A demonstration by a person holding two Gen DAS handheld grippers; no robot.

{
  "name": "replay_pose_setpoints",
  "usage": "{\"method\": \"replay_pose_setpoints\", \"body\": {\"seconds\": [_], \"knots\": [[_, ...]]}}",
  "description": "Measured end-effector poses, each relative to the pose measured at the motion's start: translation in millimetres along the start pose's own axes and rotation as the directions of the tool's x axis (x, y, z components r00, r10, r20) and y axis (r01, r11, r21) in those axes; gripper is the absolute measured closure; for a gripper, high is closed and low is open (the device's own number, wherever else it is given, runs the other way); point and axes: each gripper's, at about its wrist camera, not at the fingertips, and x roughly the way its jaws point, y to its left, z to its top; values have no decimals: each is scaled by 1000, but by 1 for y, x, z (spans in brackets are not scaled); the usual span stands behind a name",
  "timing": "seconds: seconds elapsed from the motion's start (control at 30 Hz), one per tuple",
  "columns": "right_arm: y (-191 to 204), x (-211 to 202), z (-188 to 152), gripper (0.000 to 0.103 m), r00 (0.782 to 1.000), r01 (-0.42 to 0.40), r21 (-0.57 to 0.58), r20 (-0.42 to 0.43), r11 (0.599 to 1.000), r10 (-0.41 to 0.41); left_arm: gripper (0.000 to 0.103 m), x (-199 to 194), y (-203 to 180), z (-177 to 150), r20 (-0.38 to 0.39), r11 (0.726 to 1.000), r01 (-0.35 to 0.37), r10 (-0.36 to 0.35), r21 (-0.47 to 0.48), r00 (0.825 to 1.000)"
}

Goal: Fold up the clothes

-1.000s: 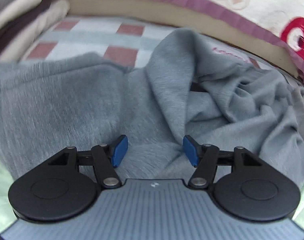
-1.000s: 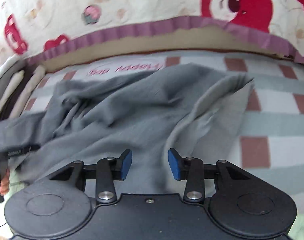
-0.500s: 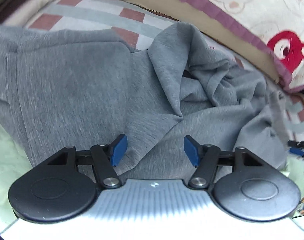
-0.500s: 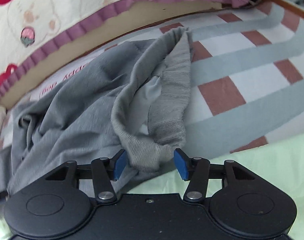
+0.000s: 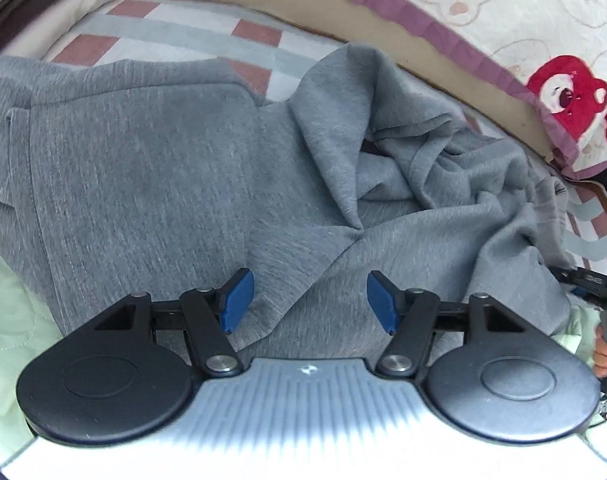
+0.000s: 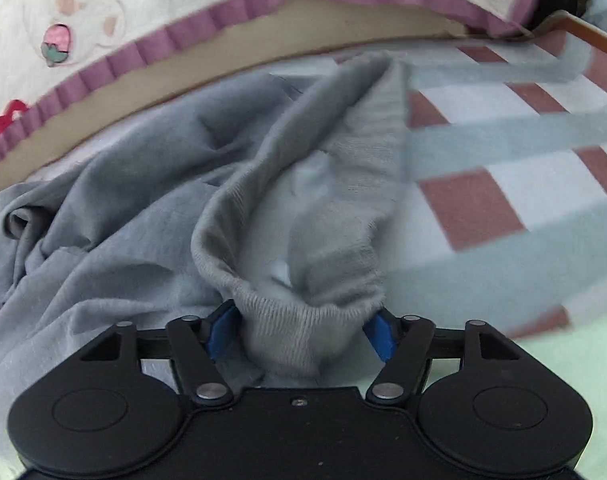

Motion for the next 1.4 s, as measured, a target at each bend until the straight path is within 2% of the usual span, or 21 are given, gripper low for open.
{"method": "replay_pose_setpoints", "body": {"seconds": [0.03, 0.1, 0.17, 0.2, 0.23, 0.3, 0.37, 0.43, 0.5, 0.57, 0.67, 0.83, 0.93, 1.0, 1.03, 1.1, 1.13, 1.23, 1.3, 1.37, 1.4], "knots": [[15, -2, 5, 89, 1000, 13, -100, 14, 995, -11, 41, -2, 5, -3, 6, 1000, 11, -11, -11, 1000], [45, -21, 24, 91, 997, 49, -256, 76, 966, -31, 41, -10, 16, -2, 35, 996, 38, -36, -76, 999], [52, -74, 54, 92, 975, 68, -248, 222, 967, -12, 41, -26, 23, 4, 89, 990, 56, -44, -128, 995], [45, -106, 64, 93, 952, 85, -216, 307, 973, -15, 41, -38, 24, 7, 123, 990, 43, -26, -136, 992], [30, -136, 67, 93, 922, 114, -165, 385, 980, -43, 43, -49, 25, 10, 156, 989, 31, -8, -145, 988], [-6, -172, 56, 93, 888, 193, -68, 436, 979, -145, 43, -70, 28, 14, 208, 989, 7, 24, -145, 978], [-37, -170, 38, 93, 880, 314, -6, 377, 949, -289, 41, -81, 32, 13, 221, 989, -3, 36, -151, 975], [-64, -141, 22, 93, 888, 412, 21, 215, 911, -406, 41, -85, 36, 11, 217, 987, -19, 54, -157, 975], [-91, -115, 4, 92, 908, 408, 135, 46, 903, -417, 41, -77, 36, 6, 178, 986, -61, 89, -157, 980], [-108, -98, -12, 91, 913, 402, 249, -38, 881, -406, 41, -67, 35, -1, 131, 985, -83, 104, -152, 986], [-107, -82, -16, 87, 896, 441, 234, -67, 866, -438, 40, -55, 32, -11, 73, 986, -81, 92, -143, 993], [-89, -82, -16, 87, 860, 511, 25, -28, 859, -510, 39, -42, 19, -23, 69, 993, -3, 11, -115, 998], [-93, -86, -22, 78, 843, 538, 21, -15, 843, -538, 35, -41, -4, -26, 88, 1000, -8, 8, 1, 996], [-91, -88, -21, 68, 783, 617, 64, 49, 785, -620, 35, -42, -24, -31, 110, 991, -48, 34, 128, 993], [-90, -88, -21, 70, 717, 689, 61, 83, 722, -692, 34, -43, -32, -33, 123, 980, -73, 51, 185, 991], [-97, -99, -20, 69, 650, 748, 77, 116, 659, -751, 30, -41, -43, -37, 136, 963, -108, 76, 245, 988], [-100, -109, -19, 69, 667, 729, 91, 127, 678, -734, 28, -39, -47, -38, 135, 959, -117, 84, 259, 987], [-90, -126, -6, 63, 779, 599, 44, 203, 800, -594, 25, -30, -54, -37, 122, 948, -139, 108, 285, 987], [-75, -123, 6, 62, 862, 473, -18, 213, 881, -459, 19, -21, -56, -33, 80, 944, -142, 123, 299, 989], [-58, -111, 17, 58, 919, 349, -69, 221, 935, -326, 19, -9, -54, -29, 48, 940, -175, 169, 292, 984], [-49, -103, 23, 57, 940, 288, -95, 218, 953, -262, 26, -4, -55, -27, 42, 932, -206, 203, 297, 978]]}}
